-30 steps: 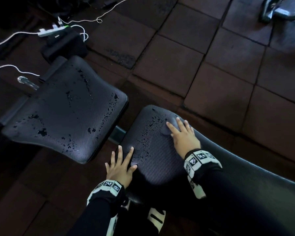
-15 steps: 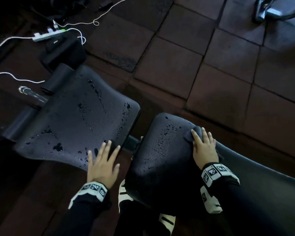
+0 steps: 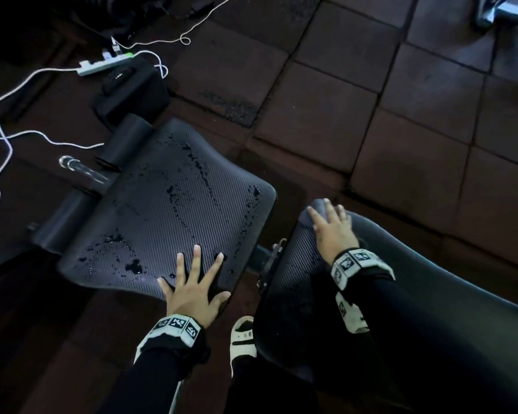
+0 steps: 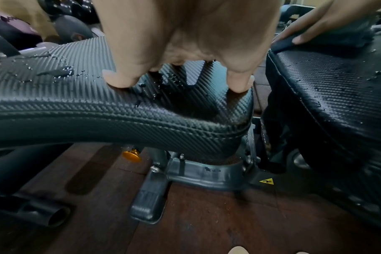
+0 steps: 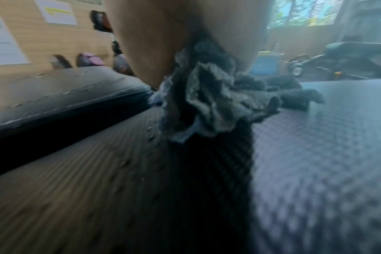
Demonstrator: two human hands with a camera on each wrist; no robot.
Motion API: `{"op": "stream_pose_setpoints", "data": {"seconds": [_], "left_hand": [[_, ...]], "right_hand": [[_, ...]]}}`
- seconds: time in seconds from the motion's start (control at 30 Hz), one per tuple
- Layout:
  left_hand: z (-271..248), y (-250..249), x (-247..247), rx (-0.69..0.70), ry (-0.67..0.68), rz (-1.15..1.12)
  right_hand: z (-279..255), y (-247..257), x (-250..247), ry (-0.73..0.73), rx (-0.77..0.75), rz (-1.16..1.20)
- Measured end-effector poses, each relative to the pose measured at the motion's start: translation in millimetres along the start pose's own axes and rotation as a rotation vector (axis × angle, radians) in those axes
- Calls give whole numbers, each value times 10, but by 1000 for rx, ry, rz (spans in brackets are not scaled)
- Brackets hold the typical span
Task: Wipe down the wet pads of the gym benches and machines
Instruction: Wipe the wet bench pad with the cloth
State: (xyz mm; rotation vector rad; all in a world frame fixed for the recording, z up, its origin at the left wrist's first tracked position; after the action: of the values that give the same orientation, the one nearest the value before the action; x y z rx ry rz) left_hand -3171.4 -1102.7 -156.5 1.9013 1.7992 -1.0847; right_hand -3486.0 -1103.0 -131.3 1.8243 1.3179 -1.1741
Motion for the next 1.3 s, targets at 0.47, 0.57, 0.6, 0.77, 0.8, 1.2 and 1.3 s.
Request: {"op": "stream_pose_setpoints", "data": {"seconds": [0.47, 0.57, 0.6, 0.77, 0.8, 1.2, 1.3], "left_hand": [[-37, -17, -2, -24, 4, -29], [-39, -15, 1, -19, -6, -36], [-40, -14, 2, -19, -6, -35], [-49, -15, -6, -22, -15, -42], [-51, -16, -4, -23, -14, -40], [-55, -17, -5, -25, -25, -51], [-47, -23, -7, -23, -31, -56]], "right_hand": [[-673, -724, 144, -13, -138, 0], [-325, -682, 31, -24, -17, 22], [-223, -598, 10, -15, 4, 18], [-67, 57, 77, 15, -113, -39], [-125, 173, 136, 32, -171, -45], [-762, -732, 191, -2, -150, -9], [-423, -795, 83, 4, -32, 39]]}}
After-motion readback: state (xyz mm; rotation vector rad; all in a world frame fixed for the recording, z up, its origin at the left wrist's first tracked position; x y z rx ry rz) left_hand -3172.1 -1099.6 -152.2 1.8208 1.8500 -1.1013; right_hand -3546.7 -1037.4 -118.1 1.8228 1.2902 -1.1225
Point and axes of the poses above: each hand's wrist, its own z-axis towards the middle knuckle, its own x-axis out of the palm, y = z × x, the point moved 8 cm from there along z, towards the middle knuckle, and after that the axes turned 11 degrees about -z, right-handed, at the moved point
